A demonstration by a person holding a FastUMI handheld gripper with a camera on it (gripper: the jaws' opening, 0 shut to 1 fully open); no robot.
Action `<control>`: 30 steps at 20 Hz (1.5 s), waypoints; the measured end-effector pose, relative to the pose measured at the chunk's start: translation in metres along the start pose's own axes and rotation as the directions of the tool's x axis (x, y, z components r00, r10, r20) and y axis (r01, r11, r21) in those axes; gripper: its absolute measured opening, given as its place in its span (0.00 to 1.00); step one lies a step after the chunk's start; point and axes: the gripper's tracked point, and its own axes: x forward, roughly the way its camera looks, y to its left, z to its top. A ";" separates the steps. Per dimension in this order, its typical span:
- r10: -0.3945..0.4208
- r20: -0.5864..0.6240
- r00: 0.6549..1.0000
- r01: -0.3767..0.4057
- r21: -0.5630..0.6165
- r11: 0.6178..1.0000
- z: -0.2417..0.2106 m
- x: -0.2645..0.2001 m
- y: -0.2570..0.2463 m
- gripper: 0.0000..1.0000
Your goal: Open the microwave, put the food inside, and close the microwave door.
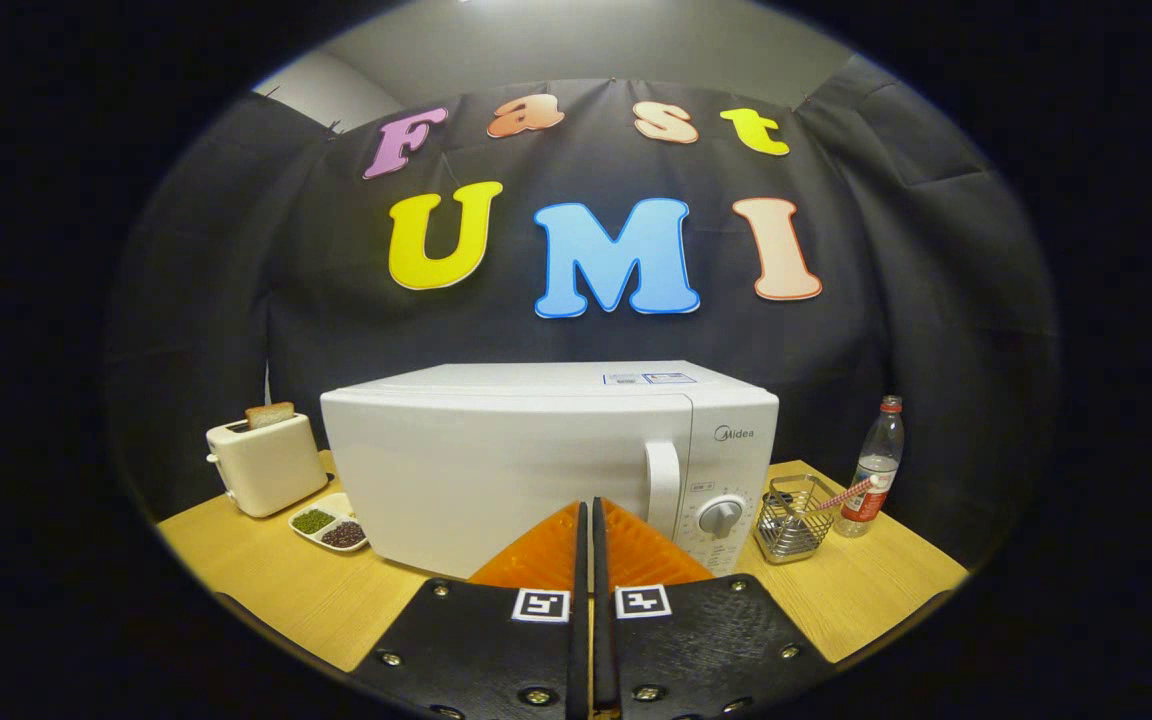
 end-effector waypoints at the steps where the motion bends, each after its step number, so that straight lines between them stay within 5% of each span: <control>1: 0.005 -0.002 1.000 -0.005 -0.002 1.000 0.003 -0.009 -0.001 0.02; 14: 0.007 0.080 0.997 -0.008 0.011 1.000 0.031 -0.108 -0.032 0.02; 23: 0.081 0.087 0.993 -0.083 0.020 0.996 0.055 -0.158 -0.010 0.02; 27: 0.019 0.106 0.994 -0.017 -0.020 1.000 0.033 -0.186 -0.035 0.02; 30: -0.057 0.165 0.985 0.064 -0.036 0.997 0.060 -0.196 -0.059 0.04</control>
